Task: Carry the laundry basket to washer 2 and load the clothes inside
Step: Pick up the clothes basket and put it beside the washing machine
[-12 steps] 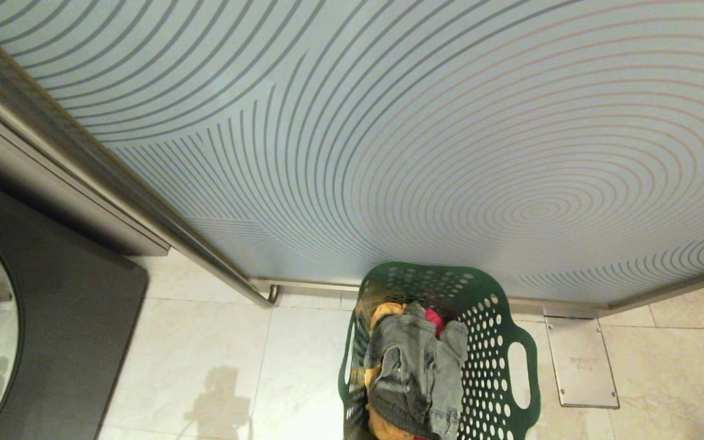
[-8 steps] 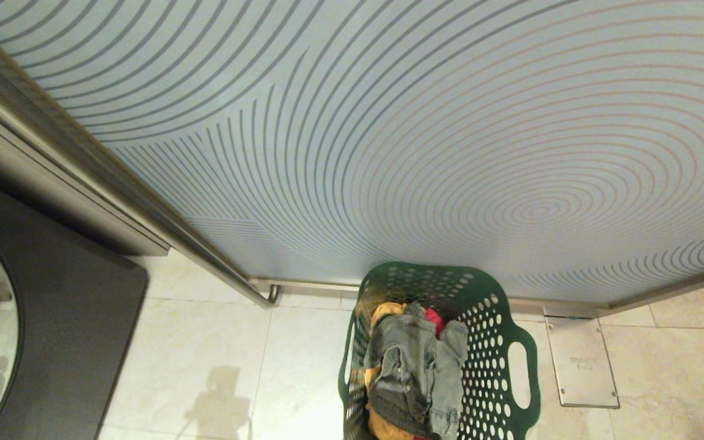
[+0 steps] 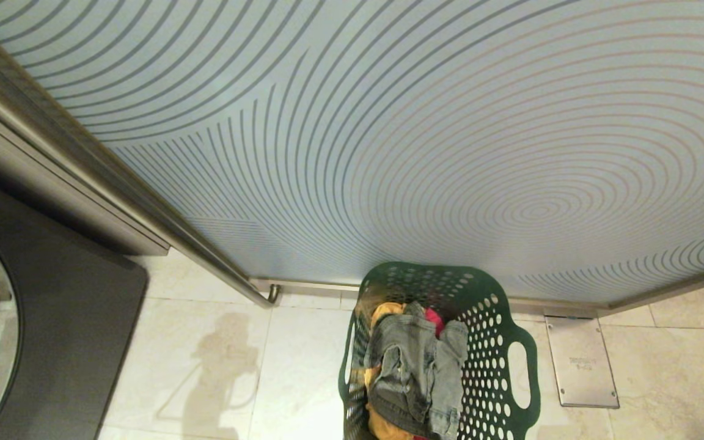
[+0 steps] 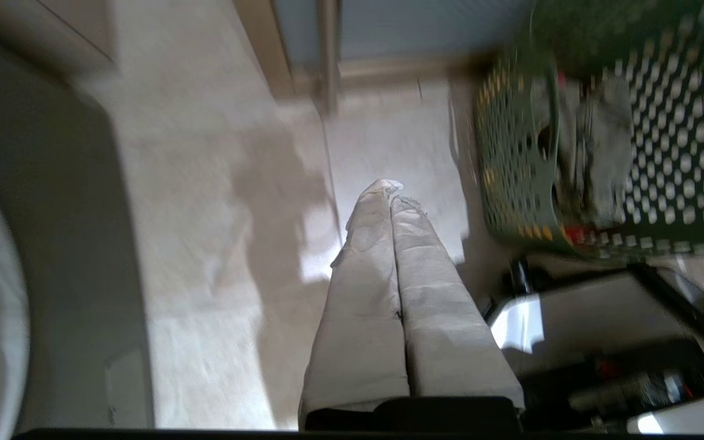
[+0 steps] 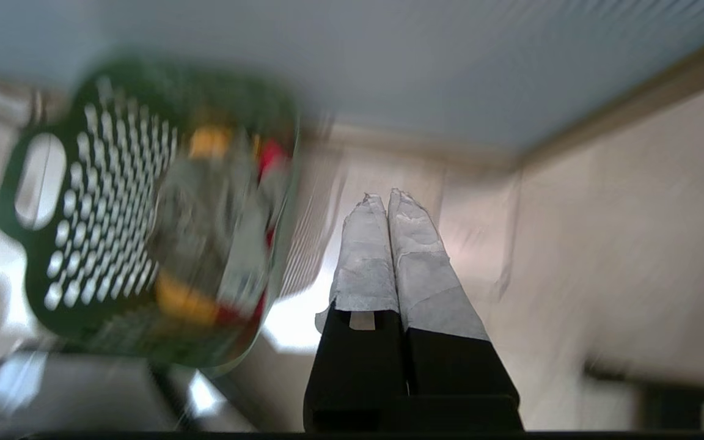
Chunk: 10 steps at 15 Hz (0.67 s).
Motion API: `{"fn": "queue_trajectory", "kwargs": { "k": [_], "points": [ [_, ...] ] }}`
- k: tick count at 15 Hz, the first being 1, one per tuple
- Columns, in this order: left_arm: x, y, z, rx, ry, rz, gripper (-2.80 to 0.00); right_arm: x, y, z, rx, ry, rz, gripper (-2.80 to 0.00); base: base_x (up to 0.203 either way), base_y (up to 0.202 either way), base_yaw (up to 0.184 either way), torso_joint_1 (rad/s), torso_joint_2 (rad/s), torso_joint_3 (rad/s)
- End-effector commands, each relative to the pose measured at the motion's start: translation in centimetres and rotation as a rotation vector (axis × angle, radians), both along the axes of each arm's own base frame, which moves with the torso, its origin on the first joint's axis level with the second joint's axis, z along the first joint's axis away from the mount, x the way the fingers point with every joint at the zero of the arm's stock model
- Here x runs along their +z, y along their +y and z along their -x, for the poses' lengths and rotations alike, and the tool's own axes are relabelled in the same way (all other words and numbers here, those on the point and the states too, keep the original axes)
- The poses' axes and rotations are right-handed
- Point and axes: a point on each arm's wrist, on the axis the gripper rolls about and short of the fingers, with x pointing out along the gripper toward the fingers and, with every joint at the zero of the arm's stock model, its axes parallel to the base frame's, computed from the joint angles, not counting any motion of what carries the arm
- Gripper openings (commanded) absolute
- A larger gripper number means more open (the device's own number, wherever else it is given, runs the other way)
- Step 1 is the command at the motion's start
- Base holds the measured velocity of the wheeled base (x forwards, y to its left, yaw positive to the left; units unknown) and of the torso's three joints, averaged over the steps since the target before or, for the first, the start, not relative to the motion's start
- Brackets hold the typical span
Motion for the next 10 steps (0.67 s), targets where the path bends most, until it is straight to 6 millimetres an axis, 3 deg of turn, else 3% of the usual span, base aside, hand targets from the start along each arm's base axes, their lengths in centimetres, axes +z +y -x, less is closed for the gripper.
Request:
{"fn": "queue_trajectory", "kwargs": {
  "k": [1, 4, 7, 10],
  "points": [
    [-2.2, -0.2, -7.6, -0.037, 0.298, -0.001, -2.80, -2.2, 0.0, -8.5, 0.006, 0.331, -0.037, 0.00, 0.000, 0.000, 0.000, 0.000, 0.00, 0.000],
    [-6.1, -0.7, -12.2, -0.081, 0.454, -0.002, -2.80, -7.0, 0.3, -14.1, 0.021, 0.432, -0.072, 0.00, 0.000, 0.000, 0.000, 0.000, 0.00, 0.000],
    [-8.5, -1.6, -15.1, -0.120, 0.562, -0.016, -2.80, -11.2, 0.8, -17.1, 0.040, 0.545, -0.110, 0.00, 0.000, 0.000, 0.000, 0.000, 0.00, 0.000],
    [-9.9, -2.7, -17.6, -0.146, 0.630, -0.023, -2.80, -14.2, 1.3, -20.3, 0.081, 0.596, -0.144, 0.00, 0.000, 0.000, 0.000, 0.000, 0.00, 0.000]
  ]
}}
